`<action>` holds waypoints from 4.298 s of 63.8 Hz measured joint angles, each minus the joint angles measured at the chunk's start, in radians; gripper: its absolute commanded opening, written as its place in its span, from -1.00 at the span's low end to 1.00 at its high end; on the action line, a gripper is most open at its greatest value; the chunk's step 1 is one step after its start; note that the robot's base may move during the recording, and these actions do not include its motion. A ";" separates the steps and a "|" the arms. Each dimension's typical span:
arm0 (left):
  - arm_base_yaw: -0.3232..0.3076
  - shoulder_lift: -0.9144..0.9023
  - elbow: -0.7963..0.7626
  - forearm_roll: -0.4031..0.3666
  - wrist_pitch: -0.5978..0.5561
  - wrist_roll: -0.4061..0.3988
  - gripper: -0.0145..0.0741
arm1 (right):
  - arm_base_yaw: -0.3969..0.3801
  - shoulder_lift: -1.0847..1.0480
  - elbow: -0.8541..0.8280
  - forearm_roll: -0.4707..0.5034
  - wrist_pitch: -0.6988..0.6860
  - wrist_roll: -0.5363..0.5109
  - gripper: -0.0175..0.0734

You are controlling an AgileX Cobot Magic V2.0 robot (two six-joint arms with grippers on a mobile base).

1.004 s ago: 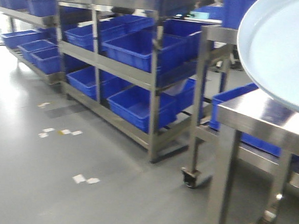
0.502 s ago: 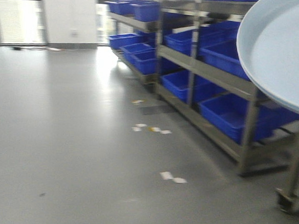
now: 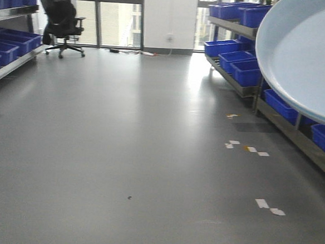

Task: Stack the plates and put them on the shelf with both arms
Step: 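Drive the base to the blue-bin shelf holding the plates in the right gripper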

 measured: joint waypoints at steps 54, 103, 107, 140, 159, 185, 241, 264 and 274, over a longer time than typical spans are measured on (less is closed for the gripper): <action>0.000 0.000 0.000 0.000 0.000 0.000 -0.48 | 0.000 0.007 0.000 0.000 0.004 0.000 -0.56; 0.000 0.000 0.000 0.000 0.000 0.000 -0.48 | 0.000 0.007 0.000 0.000 0.004 0.000 -0.56; 0.000 0.000 0.000 0.000 0.000 0.000 -0.48 | 0.000 0.007 0.000 0.000 0.004 0.000 -0.56; 0.000 0.000 0.000 0.000 0.000 0.000 -0.48 | 0.000 0.007 0.000 0.000 0.006 0.000 -0.56; 0.000 0.000 0.000 0.000 0.000 0.000 -0.48 | 0.000 0.007 0.000 0.000 0.006 0.000 -0.56; 0.000 0.000 0.000 0.000 0.000 0.000 -0.48 | 0.000 0.007 0.000 0.000 0.008 0.000 -0.56; 0.000 0.000 0.000 0.000 0.000 0.000 -0.48 | 0.000 0.007 0.000 0.000 0.008 0.000 -0.56; 0.000 0.000 0.000 0.000 0.000 0.000 -0.48 | 0.000 0.007 0.000 0.000 0.008 0.000 -0.56; 0.000 0.000 0.000 0.000 0.000 0.000 -0.48 | 0.000 0.007 0.000 0.000 0.008 0.000 -0.56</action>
